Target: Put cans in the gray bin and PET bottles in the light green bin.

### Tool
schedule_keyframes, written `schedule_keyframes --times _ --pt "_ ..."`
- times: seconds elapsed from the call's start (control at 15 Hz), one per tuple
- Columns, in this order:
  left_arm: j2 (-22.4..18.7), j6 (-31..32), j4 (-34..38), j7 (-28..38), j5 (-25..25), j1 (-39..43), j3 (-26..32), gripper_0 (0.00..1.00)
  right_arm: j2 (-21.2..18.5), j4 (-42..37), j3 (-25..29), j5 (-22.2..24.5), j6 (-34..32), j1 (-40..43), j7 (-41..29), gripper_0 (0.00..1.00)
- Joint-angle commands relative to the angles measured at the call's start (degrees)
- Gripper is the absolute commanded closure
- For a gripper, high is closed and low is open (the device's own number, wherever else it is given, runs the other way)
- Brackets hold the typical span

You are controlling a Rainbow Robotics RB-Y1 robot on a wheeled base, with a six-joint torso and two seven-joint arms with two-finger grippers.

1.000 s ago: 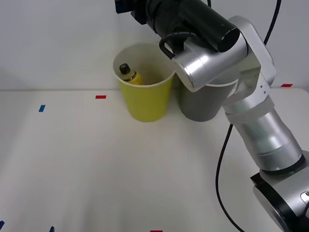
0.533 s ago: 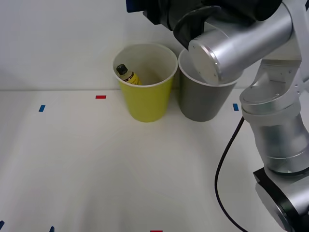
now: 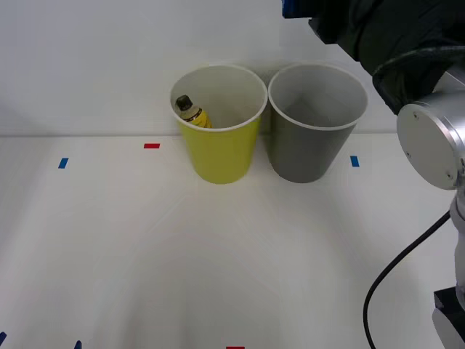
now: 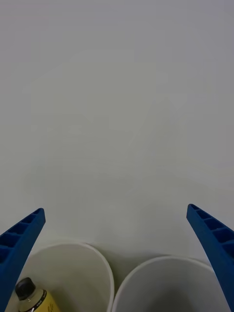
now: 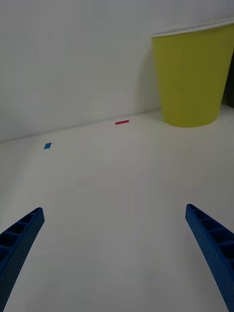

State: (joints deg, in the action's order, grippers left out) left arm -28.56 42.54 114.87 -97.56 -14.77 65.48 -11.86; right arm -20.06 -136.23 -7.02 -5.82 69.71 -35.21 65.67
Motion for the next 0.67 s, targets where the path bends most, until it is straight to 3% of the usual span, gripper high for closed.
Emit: schedule_keyframes --times 0.07,0.2,0.67 --pt "0.00 0.00 0.00 0.00 0.00 0.00 0.00 0.00 -2.26 -4.92 3.69 0.10 -1.15 5.86 -0.54 0.00" --pt "0.00 0.00 0.00 0.00 0.00 0.00 0.00 0.00 -3.32 -7.21 5.53 0.19 -5.28 11.57 -0.71 0.00" --pt "0.00 0.00 0.00 0.00 0.00 0.00 0.00 0.00 -5.43 -11.60 8.78 0.45 -32.62 39.96 -0.28 0.00"
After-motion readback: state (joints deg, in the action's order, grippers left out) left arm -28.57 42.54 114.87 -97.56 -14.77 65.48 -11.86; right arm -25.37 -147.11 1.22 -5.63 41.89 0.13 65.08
